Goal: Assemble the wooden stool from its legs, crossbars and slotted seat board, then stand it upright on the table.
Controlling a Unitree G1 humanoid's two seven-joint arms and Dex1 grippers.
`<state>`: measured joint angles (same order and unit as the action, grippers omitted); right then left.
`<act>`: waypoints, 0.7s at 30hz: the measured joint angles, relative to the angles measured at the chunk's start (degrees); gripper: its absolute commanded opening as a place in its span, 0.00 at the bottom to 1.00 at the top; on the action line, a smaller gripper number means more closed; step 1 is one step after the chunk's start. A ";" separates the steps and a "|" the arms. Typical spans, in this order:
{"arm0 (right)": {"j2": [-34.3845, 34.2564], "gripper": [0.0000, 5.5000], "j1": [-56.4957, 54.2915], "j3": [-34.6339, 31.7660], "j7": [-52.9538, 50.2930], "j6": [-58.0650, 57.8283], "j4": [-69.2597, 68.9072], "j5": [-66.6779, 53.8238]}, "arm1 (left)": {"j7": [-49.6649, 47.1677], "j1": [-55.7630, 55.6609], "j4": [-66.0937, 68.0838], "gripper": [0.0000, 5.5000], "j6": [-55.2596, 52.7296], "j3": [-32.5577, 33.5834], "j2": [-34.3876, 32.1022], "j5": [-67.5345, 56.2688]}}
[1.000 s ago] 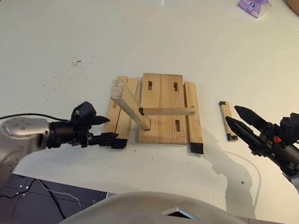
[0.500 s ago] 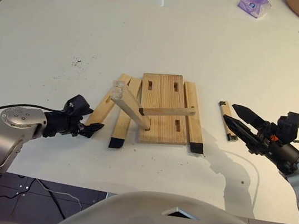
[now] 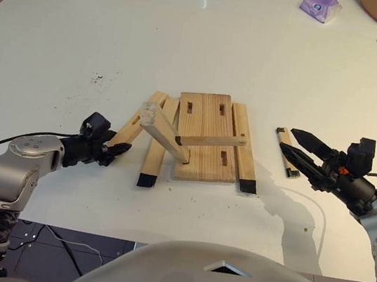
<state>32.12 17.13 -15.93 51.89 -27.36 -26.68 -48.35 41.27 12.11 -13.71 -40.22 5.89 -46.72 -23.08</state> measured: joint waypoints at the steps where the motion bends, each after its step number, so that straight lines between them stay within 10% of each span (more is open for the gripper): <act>1: 0.00 0.51 -0.09 0.07 0.00 0.01 0.04 0.09 | 0.13 -0.29 0.51 0.36 1.01 -0.63 -0.05 0.70; 21: 1.14 0.51 -15.67 -7.19 -7.69 -6.48 5.37 -14.08 | -7.82 -21.72 -2.77 0.36 7.65 13.58 15.28 -16.20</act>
<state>33.26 1.46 -23.12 44.20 -33.84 -21.31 -62.44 33.46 -9.61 -16.48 -32.57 19.48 -31.44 -39.28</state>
